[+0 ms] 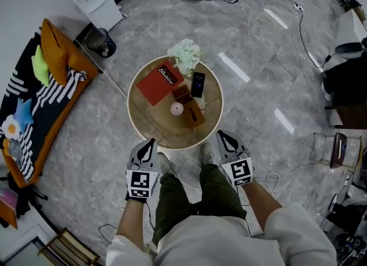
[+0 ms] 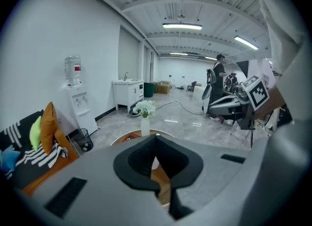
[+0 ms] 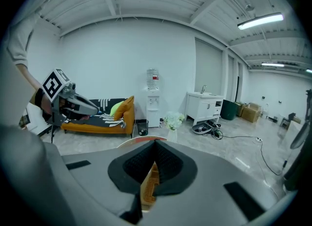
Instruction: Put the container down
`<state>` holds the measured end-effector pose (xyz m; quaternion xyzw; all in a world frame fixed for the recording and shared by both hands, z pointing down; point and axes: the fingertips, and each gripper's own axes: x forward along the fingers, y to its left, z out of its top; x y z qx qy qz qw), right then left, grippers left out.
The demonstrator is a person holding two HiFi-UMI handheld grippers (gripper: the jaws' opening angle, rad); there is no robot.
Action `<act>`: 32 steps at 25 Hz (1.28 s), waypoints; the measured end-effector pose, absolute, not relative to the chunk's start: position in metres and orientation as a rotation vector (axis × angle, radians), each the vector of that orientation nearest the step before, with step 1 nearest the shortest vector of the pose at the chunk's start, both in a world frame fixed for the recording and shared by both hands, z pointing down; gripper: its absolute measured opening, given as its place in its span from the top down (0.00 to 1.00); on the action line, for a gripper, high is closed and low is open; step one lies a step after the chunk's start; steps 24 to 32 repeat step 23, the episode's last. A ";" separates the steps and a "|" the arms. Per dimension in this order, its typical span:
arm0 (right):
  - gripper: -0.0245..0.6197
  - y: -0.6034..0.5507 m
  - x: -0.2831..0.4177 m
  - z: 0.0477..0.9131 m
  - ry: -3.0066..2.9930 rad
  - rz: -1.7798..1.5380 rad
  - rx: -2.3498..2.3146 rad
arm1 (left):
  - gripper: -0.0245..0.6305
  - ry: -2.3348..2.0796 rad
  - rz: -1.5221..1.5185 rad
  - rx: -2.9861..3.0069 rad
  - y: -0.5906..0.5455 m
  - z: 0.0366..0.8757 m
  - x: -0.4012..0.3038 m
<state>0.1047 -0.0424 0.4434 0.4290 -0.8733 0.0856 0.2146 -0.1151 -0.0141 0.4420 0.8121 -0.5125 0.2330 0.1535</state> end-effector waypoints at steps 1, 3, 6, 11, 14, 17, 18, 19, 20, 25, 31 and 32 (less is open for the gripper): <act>0.93 -0.042 0.106 0.442 -2.421 0.239 1.191 | 0.95 -1.470 0.667 2.327 -0.013 0.441 -0.114; 0.93 -0.041 0.108 0.442 -2.416 0.244 1.184 | 0.95 -1.469 0.665 2.326 -0.013 0.440 -0.111; 0.93 -0.042 0.108 0.437 -2.424 0.238 1.172 | 0.95 -1.469 0.663 2.330 -0.015 0.436 -0.107; 0.93 -0.046 0.107 0.440 -2.426 0.229 1.164 | 0.95 -1.459 0.667 2.334 -0.021 0.437 -0.102; 0.93 -0.046 0.107 0.442 -2.423 0.235 1.154 | 0.95 -1.458 0.666 2.339 -0.024 0.436 -0.098; 0.93 -0.049 0.107 0.443 -2.426 0.237 1.148 | 0.95 -1.457 0.669 2.334 -0.026 0.439 -0.097; 0.93 -0.049 0.106 0.444 -2.427 0.238 1.147 | 0.95 -1.456 0.669 2.332 -0.026 0.439 -0.097; 0.93 -0.050 0.106 0.444 -2.428 0.239 1.146 | 0.95 -1.455 0.670 2.330 -0.026 0.440 -0.097; 0.93 -0.051 0.106 0.444 -2.429 0.239 1.145 | 0.95 -1.454 0.671 2.330 -0.027 0.440 -0.097; 0.93 -0.053 0.106 0.444 -2.429 0.237 1.141 | 0.95 -1.453 0.672 2.331 -0.028 0.441 -0.097; 0.93 -0.053 0.106 0.444 -2.429 0.237 1.141 | 0.95 -1.453 0.672 2.331 -0.028 0.441 -0.097; 0.93 -0.053 0.106 0.444 -2.429 0.237 1.141 | 0.95 -1.453 0.672 2.331 -0.028 0.441 -0.097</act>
